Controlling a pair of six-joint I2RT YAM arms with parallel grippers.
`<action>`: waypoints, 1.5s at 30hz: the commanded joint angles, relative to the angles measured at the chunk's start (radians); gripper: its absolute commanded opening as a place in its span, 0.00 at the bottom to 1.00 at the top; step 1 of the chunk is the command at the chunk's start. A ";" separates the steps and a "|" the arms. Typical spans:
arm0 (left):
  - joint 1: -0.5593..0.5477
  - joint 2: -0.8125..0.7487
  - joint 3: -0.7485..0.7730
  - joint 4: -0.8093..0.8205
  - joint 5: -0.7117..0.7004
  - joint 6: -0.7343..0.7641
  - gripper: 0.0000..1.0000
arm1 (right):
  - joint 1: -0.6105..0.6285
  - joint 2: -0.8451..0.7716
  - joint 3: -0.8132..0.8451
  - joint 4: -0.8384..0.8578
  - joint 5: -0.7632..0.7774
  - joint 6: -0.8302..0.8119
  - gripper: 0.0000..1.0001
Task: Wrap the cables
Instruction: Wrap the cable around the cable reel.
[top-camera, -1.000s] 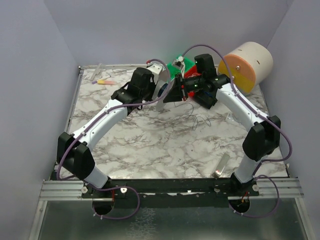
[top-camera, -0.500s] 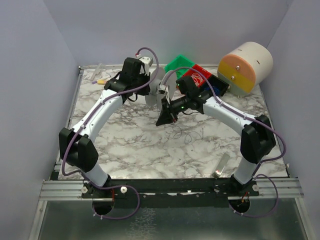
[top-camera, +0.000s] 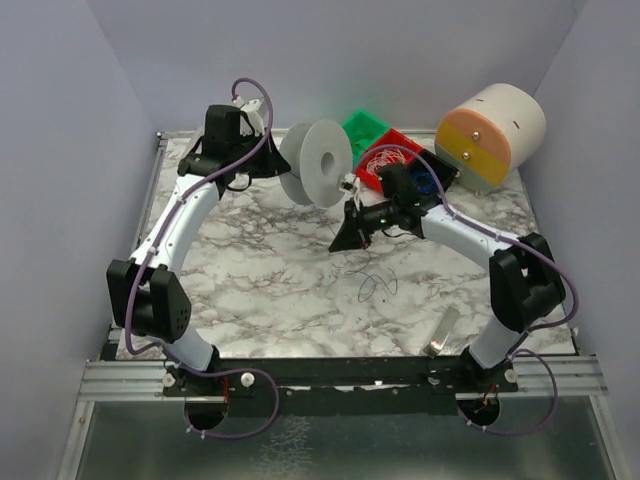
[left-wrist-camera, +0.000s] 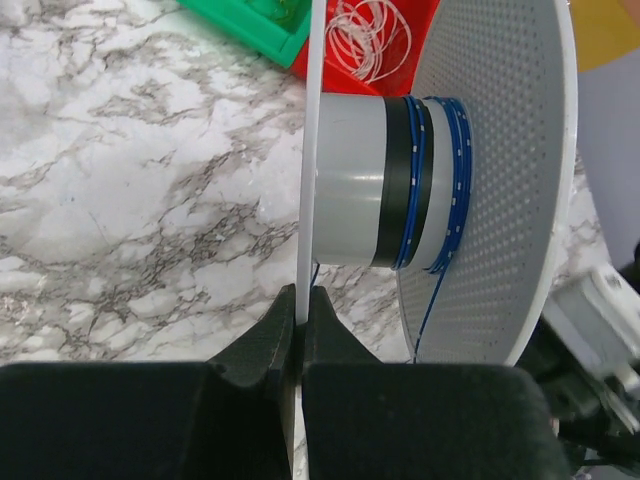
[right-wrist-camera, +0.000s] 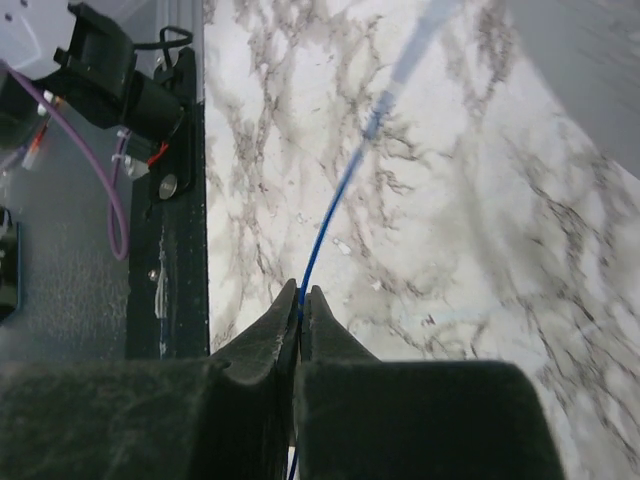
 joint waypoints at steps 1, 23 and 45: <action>0.018 -0.107 -0.018 0.173 0.185 -0.038 0.00 | -0.114 -0.032 -0.058 0.148 -0.086 0.185 0.01; -0.001 -0.229 -0.127 0.142 0.342 0.063 0.00 | -0.239 -0.118 -0.058 0.315 1.024 0.186 0.01; -0.204 -0.260 -0.129 -0.071 0.031 0.377 0.00 | -0.362 -0.211 0.055 0.214 0.702 0.076 0.01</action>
